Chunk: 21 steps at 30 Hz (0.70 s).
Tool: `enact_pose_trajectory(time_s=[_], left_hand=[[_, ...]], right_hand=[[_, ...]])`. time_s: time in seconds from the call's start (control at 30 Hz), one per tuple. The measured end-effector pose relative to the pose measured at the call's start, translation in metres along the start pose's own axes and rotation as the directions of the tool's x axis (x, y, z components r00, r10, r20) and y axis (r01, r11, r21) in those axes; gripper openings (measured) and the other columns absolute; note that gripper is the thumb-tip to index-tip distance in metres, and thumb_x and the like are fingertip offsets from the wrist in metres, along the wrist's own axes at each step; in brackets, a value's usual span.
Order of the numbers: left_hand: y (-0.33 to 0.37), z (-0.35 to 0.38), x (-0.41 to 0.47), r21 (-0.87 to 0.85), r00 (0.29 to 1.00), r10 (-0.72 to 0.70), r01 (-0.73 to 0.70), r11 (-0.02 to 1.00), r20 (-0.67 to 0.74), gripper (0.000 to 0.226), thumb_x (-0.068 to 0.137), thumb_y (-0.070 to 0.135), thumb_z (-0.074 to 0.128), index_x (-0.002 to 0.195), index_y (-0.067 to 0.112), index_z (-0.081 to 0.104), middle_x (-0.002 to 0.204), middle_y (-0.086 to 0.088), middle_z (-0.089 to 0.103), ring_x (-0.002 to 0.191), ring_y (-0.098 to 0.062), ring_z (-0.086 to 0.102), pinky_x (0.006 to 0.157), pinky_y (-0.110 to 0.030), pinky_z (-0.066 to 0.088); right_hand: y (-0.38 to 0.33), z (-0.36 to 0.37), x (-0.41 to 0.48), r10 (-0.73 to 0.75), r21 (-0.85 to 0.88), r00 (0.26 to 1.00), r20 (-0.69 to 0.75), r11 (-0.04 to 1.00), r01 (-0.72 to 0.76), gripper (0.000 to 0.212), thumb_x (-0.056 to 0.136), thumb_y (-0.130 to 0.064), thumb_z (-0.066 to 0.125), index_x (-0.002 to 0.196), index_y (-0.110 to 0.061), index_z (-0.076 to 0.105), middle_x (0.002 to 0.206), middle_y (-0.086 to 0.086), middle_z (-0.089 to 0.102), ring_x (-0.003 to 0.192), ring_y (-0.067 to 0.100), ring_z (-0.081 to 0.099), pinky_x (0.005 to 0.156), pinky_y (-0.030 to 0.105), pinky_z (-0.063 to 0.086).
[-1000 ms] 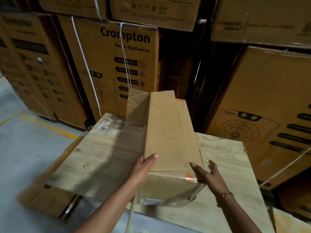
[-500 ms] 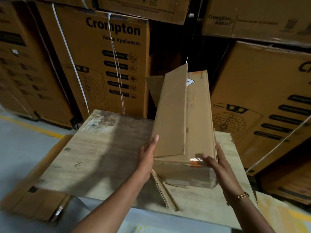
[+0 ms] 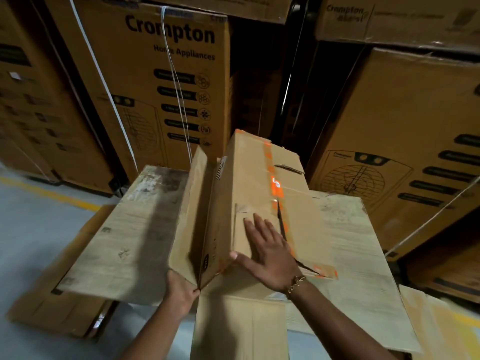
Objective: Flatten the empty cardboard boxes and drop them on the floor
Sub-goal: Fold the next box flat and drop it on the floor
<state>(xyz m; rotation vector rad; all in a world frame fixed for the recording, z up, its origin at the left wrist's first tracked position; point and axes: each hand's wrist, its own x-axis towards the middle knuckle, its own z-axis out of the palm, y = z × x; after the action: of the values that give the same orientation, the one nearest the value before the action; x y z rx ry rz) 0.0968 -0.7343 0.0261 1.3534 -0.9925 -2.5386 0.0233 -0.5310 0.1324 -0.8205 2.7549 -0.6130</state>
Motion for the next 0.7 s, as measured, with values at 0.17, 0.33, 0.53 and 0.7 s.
enact_pose_trajectory(time_s=[0.17,0.33,0.53,0.7], left_hand=[[0.013,-0.037,0.012,0.027,0.999,-0.034,0.035,0.999,-0.023,0.101,0.074,0.086,0.046,0.152,0.023,0.033,0.15,-0.02,0.042,0.135,-0.045,0.04,0.114,-0.06,0.027],[0.033,-0.044,0.011,0.478,0.986,0.139,-0.077,0.875,-0.096,0.057,0.095,0.052,0.052,0.142,0.02,0.05,0.147,-0.008,0.049,0.131,-0.03,0.046,0.106,-0.049,0.035],[0.052,0.02,-0.013,0.844,0.711,0.588,-0.529,0.086,0.386,0.073,0.077,0.062,0.064,0.14,0.027,0.048,0.149,0.0,0.042,0.136,-0.024,0.038,0.107,-0.042,0.037],[0.045,0.101,-0.038,0.658,0.738,0.025,-0.585,-0.474,0.674,0.117,0.062,0.075,0.071,0.155,0.032,0.015,0.165,0.008,-0.002,0.151,-0.017,-0.009,0.121,-0.049,0.004]], right_hand=[[-0.011,0.007,0.009,-0.094,-0.118,0.995,0.025,0.988,0.097,0.076,0.088,-0.07,0.042,0.152,-0.032,0.027,0.163,-0.01,0.018,0.148,0.017,0.018,0.117,0.039,0.024],[0.013,-0.014,0.019,0.009,-0.255,0.998,-0.061,0.967,-0.024,0.073,0.079,-0.063,0.043,0.144,-0.03,0.038,0.155,-0.006,0.033,0.138,0.021,0.033,0.107,0.039,0.036],[0.047,-0.011,0.047,0.361,-0.251,0.929,0.076,0.909,-0.333,0.113,0.071,-0.091,0.038,0.156,-0.025,0.007,0.165,0.004,-0.004,0.149,0.04,0.006,0.111,0.063,0.025],[0.041,-0.006,0.077,0.551,-0.18,0.831,0.074,0.827,-0.532,0.129,0.056,-0.099,0.041,0.156,-0.026,0.005,0.165,0.006,-0.009,0.148,0.046,-0.005,0.104,0.076,0.021]])
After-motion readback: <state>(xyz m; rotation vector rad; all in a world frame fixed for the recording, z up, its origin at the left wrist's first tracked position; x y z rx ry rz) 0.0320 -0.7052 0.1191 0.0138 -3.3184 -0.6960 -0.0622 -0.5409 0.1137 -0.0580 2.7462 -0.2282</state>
